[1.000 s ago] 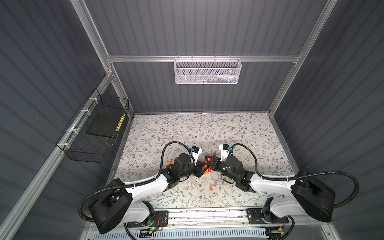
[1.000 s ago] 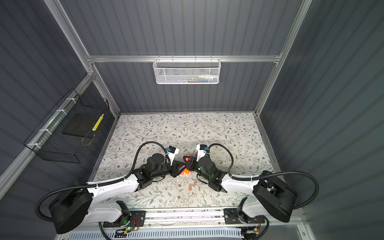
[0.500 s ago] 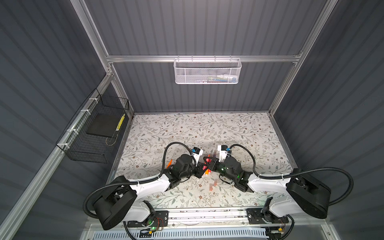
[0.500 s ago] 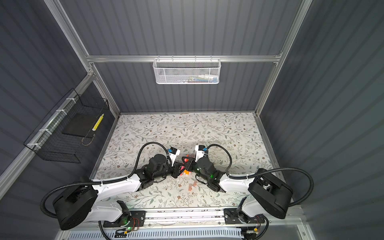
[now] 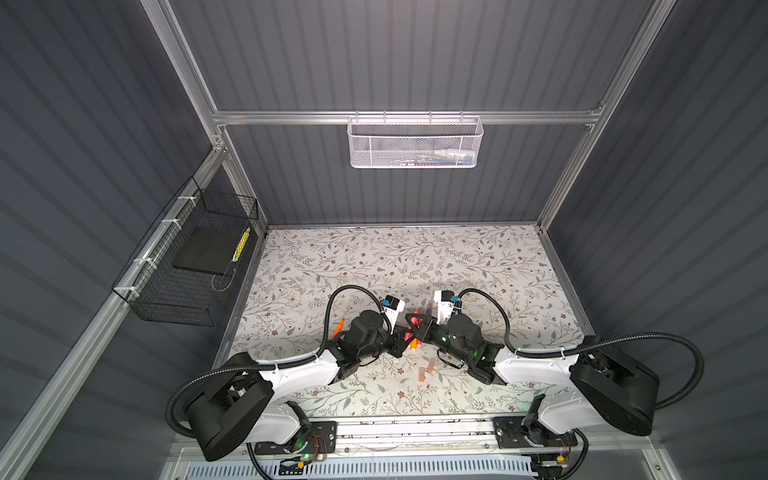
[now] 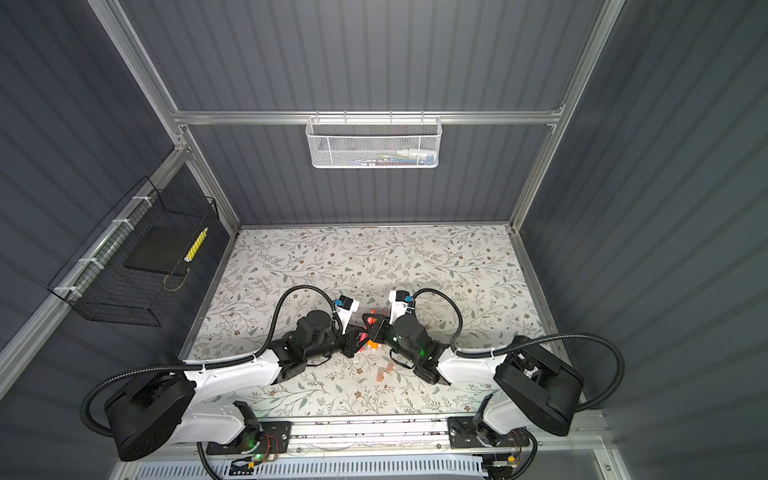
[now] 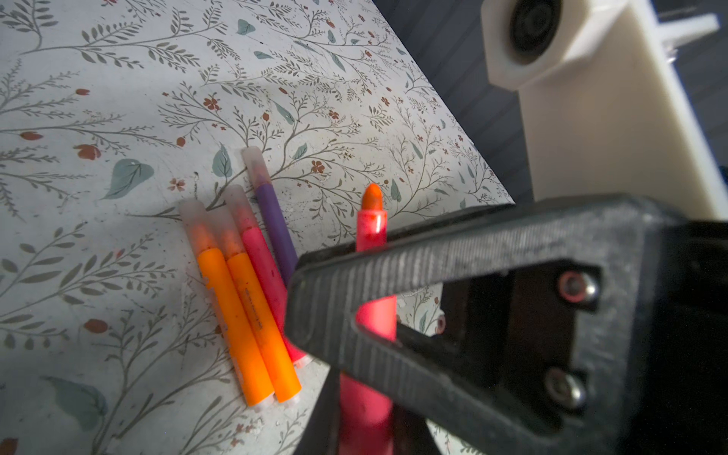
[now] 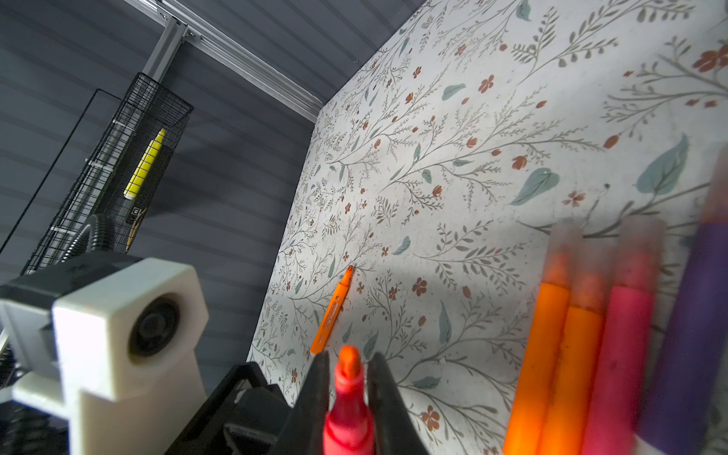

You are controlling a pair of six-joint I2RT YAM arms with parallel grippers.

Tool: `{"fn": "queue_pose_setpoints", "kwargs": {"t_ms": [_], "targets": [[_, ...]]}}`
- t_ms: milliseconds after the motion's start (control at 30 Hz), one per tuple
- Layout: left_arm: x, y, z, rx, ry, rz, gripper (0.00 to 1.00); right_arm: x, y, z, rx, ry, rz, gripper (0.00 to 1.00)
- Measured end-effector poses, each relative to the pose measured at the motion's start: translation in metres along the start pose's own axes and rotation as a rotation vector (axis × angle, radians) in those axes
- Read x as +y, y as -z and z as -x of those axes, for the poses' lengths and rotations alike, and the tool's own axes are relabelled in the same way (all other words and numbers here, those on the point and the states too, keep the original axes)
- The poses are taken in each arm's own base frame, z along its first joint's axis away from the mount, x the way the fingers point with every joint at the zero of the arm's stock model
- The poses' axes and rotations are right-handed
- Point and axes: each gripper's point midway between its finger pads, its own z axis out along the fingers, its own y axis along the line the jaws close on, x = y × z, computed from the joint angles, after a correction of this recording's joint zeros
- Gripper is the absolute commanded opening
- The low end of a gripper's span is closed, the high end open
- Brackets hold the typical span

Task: Insert the pens into the pen caps
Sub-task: 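Hold the pink marker upright with the left gripper while the right gripper approaches it, then move the right gripper over the pale pink caps nearer the robot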

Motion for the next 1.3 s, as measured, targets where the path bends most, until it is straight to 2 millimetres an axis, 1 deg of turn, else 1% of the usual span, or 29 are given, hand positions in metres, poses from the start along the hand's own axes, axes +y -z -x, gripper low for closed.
{"fn": "queue_pose_setpoints", "kwargs": {"t_ms": [33, 67, 133, 233, 300, 400, 467, 533, 667, 767, 900, 1100, 1300], "targets": [[0.001, 0.001, 0.0, -0.002, 0.0, 0.01, 0.0, 0.0, 0.0, 0.0, 0.001, 0.002, 0.0, 0.35], [0.003, 0.002, 0.0, -0.004, 0.001, 0.025, 0.0, 0.0, 0.001, 0.0, -0.001, 0.007, -0.003, 0.42], [0.013, 0.005, 0.002, -0.016, 0.011, 0.085, 0.0, 0.0, 0.004, 0.003, -0.007, 0.013, -0.015, 0.48], [0.031, 0.011, 0.004, -0.028, 0.032, 0.169, 0.0, 0.003, 0.014, 0.011, -0.031, 0.021, -0.026, 0.52], [0.045, 0.02, 0.007, -0.047, 0.062, 0.216, 0.0, 0.003, 0.023, 0.016, -0.048, 0.031, -0.038, 0.54], [0.074, 0.041, 0.011, -0.085, 0.118, 0.301, 0.0, -0.002, 0.038, 0.021, -0.062, 0.044, -0.075, 0.55], [0.09, 0.056, 0.012, -0.107, 0.147, 0.362, 0.0, -0.012, 0.047, 0.019, -0.058, 0.06, -0.12, 0.55], [0.092, 0.064, 0.012, -0.12, 0.151, 0.377, 0.0, -0.025, 0.055, 0.016, -0.044, 0.077, -0.174, 0.55], [0.087, 0.075, 0.014, -0.146, 0.146, 0.37, 0.0, -0.047, 0.067, 0.006, 0.008, 0.12, -0.281, 0.54], [0.087, 0.078, 0.013, -0.152, 0.145, 0.372, 0.0, -0.065, 0.075, -0.006, 0.067, 0.158, -0.365, 0.52], [0.089, 0.077, 0.01, -0.143, 0.147, 0.377, 0.0, -0.082, 0.084, -0.02, 0.138, 0.198, -0.441, 0.51], [0.092, 0.073, 0.003, -0.115, 0.153, 0.383, 0.0, -0.093, 0.097, -0.037, 0.216, 0.241, -0.504, 0.49], [0.093, 0.073, 0.0, -0.112, 0.154, 0.38, 0.0, -0.099, 0.096, -0.049, 0.267, 0.273, -0.547, 0.48]]}}
